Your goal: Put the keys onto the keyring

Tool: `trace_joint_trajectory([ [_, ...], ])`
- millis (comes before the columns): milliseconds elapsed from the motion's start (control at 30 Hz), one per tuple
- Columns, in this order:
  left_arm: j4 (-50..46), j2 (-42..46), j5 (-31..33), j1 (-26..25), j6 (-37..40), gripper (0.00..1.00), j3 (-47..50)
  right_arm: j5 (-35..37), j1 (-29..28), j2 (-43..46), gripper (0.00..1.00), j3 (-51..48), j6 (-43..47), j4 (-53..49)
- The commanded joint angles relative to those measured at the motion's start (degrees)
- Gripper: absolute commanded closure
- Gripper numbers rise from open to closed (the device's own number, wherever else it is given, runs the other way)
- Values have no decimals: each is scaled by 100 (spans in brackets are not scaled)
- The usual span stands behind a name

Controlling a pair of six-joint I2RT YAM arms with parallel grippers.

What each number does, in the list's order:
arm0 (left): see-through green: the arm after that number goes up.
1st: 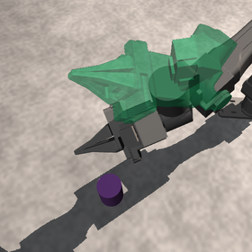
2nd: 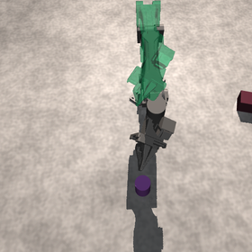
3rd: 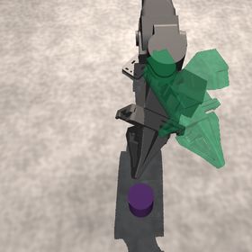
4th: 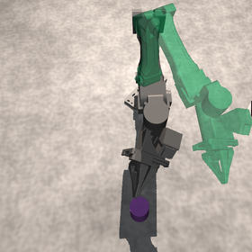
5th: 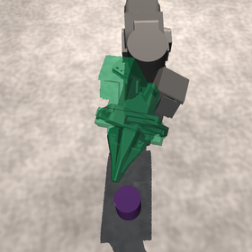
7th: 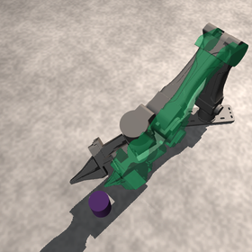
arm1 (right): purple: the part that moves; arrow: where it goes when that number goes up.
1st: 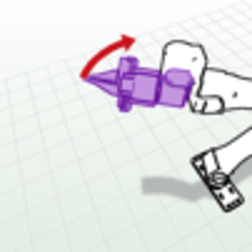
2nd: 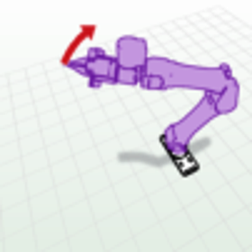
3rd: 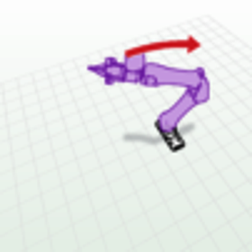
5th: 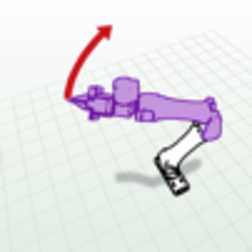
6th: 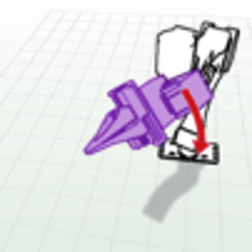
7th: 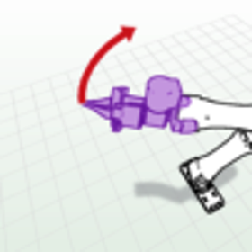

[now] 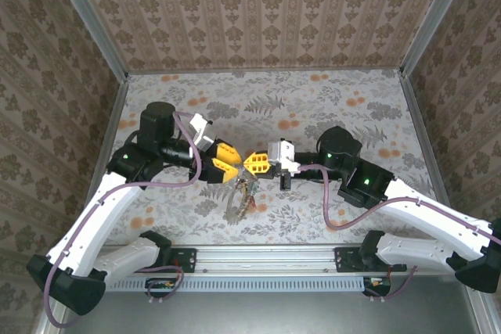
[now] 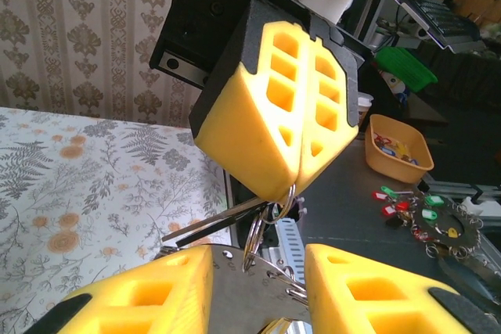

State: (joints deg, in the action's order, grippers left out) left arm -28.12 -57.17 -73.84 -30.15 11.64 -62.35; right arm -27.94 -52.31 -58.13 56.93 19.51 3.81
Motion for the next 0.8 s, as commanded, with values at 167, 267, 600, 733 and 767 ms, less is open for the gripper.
trace_joint_trajectory([
  [167,-135,-117,2,-145,226,65,-200,-140,34,161,100,183,-70,304],
  [267,-117,-147,-2,-175,225,65,-224,-141,34,153,100,179,-66,313],
  [600,-124,-198,2,-228,247,90,-207,-141,41,153,100,178,-70,322],
  [733,-110,-190,-25,-250,251,100,-199,-133,42,144,100,178,-70,314],
  [767,-98,-190,-32,-254,245,100,-189,-134,41,144,100,178,-65,317],
])
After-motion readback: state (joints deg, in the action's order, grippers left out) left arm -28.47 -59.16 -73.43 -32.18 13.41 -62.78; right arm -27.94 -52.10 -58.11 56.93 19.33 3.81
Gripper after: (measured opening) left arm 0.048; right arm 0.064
